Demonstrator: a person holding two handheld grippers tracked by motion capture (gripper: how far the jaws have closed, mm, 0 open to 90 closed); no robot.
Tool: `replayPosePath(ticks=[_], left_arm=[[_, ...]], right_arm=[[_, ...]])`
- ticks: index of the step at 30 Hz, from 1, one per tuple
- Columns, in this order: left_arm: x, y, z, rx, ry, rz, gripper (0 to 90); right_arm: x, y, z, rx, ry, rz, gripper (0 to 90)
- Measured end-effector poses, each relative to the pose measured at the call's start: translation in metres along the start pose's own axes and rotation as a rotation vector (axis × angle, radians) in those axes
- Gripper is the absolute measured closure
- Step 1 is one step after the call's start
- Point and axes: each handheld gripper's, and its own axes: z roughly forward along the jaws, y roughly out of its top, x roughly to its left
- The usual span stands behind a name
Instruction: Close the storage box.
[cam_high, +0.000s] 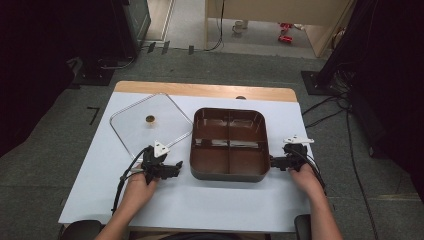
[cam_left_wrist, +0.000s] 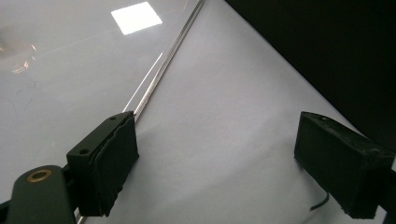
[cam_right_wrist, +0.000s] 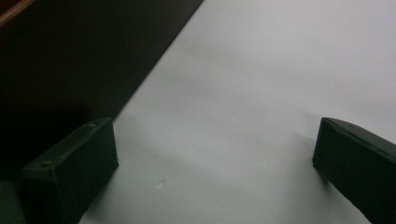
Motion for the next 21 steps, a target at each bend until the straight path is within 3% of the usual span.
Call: replayPosePath(ticks=[21], left_arm=[[-0.0002,0.0008,0.0007,0.004,0.001,0.003,12.4]], right_arm=[[0.0,0.0001,0.0001,0.0,0.0,0.001,0.0]])
